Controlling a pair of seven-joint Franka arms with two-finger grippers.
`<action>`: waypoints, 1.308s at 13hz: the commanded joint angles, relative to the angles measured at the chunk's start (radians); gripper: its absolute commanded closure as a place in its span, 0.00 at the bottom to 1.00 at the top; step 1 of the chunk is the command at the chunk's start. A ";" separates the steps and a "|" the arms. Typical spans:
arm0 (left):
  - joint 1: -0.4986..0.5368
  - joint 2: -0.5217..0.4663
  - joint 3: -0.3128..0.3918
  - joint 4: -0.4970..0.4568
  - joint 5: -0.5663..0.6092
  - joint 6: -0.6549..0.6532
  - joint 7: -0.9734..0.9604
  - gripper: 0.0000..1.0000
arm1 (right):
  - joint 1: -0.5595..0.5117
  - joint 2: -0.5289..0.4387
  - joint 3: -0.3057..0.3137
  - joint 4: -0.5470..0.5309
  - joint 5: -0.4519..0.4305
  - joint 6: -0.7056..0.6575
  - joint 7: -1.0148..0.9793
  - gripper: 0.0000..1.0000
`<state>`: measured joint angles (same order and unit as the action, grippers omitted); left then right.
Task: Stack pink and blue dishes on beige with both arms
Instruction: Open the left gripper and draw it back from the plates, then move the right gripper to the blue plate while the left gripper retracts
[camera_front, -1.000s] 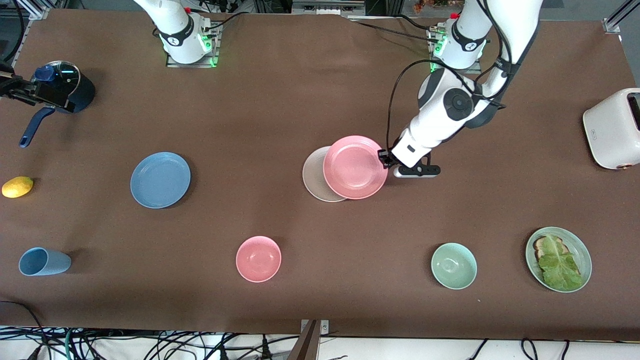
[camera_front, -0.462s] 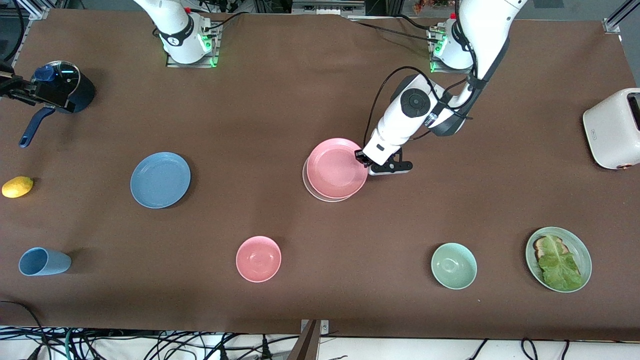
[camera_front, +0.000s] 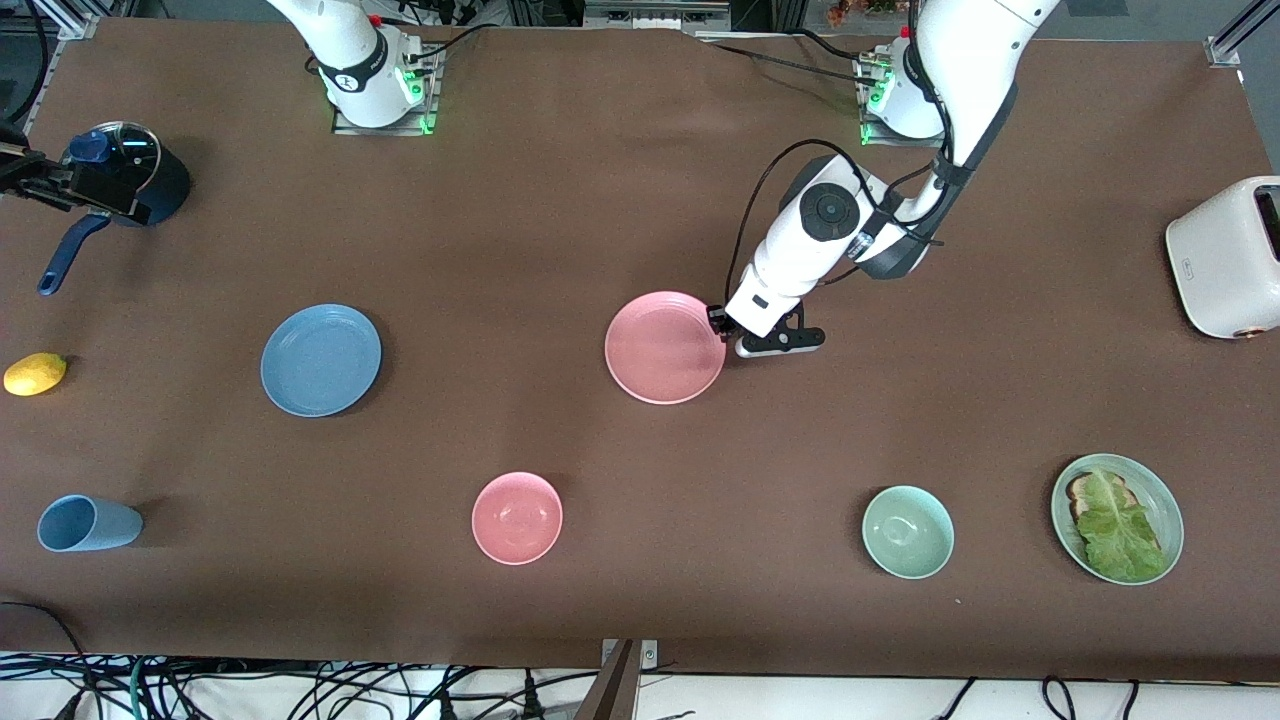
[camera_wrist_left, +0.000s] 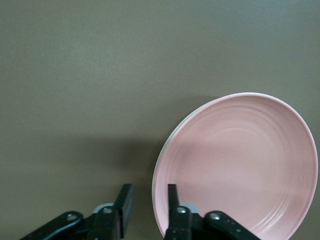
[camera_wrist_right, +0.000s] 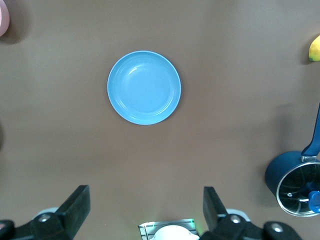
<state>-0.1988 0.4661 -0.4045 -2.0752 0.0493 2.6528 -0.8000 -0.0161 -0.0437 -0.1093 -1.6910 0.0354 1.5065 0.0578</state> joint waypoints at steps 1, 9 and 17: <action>-0.005 0.010 0.022 0.032 0.040 0.003 -0.027 0.37 | -0.012 0.010 0.003 0.022 0.011 -0.019 -0.023 0.00; 0.203 -0.142 0.058 0.202 0.026 -0.497 0.493 0.34 | -0.011 0.019 0.003 0.024 0.011 -0.019 -0.021 0.00; 0.351 -0.214 0.142 0.417 0.026 -0.868 0.838 0.30 | -0.004 0.088 0.010 -0.059 0.018 -0.005 -0.018 0.00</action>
<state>0.1596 0.2528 -0.2790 -1.7435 0.0634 1.8861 0.0053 -0.0149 0.0260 -0.1032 -1.7138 0.0373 1.4953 0.0574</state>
